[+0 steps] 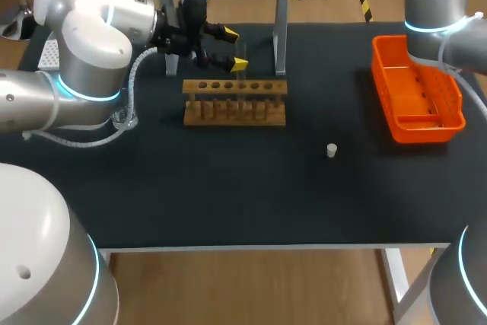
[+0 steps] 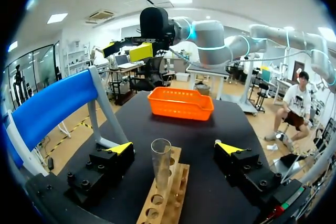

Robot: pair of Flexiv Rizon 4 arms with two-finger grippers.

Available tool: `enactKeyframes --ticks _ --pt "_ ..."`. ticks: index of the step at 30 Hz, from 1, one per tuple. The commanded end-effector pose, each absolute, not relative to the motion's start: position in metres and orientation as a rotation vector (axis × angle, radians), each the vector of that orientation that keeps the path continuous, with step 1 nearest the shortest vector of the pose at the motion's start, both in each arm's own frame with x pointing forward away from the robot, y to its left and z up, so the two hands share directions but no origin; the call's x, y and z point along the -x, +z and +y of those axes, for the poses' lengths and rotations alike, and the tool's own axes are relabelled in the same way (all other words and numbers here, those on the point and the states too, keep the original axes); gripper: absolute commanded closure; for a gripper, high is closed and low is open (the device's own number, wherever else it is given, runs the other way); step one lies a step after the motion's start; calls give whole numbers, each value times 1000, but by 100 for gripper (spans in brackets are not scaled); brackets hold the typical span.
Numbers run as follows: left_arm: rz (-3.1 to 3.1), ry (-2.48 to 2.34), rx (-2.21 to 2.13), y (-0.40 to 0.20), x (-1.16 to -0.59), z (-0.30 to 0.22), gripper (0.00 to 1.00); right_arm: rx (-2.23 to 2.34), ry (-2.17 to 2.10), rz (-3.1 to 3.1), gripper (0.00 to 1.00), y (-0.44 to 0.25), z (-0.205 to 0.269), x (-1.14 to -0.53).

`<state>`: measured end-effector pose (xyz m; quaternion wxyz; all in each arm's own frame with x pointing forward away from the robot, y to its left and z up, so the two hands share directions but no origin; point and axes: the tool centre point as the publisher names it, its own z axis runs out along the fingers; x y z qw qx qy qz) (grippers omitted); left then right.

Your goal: Invert the test tube, pick up the pipette, mount the tip to pipette, aspirate from beaker and dispense into the tube, eject the tip, return the pipette, and cap with the stopper.

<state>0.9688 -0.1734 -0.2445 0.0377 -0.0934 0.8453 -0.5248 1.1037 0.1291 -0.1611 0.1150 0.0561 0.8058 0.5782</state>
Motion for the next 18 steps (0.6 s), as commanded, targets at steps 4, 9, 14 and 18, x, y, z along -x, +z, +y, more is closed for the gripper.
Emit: enactKeyframes --ticks 4,9,14,18 --pt "2574 -1629 254 -246 -969 -175 0 -161 1696 2366 0 -161 128 -1105" --pt "2582 -1624 229 -255 -974 -186 0 -161 1696 2366 0 -161 128 -1105" --pt "2598 -1631 199 -262 -976 -192 0 -161 1696 2366 0 -161 128 -1105" --pt "2617 -1618 195 -269 -976 -195 0 -161 1696 2366 0 -161 128 -1105"
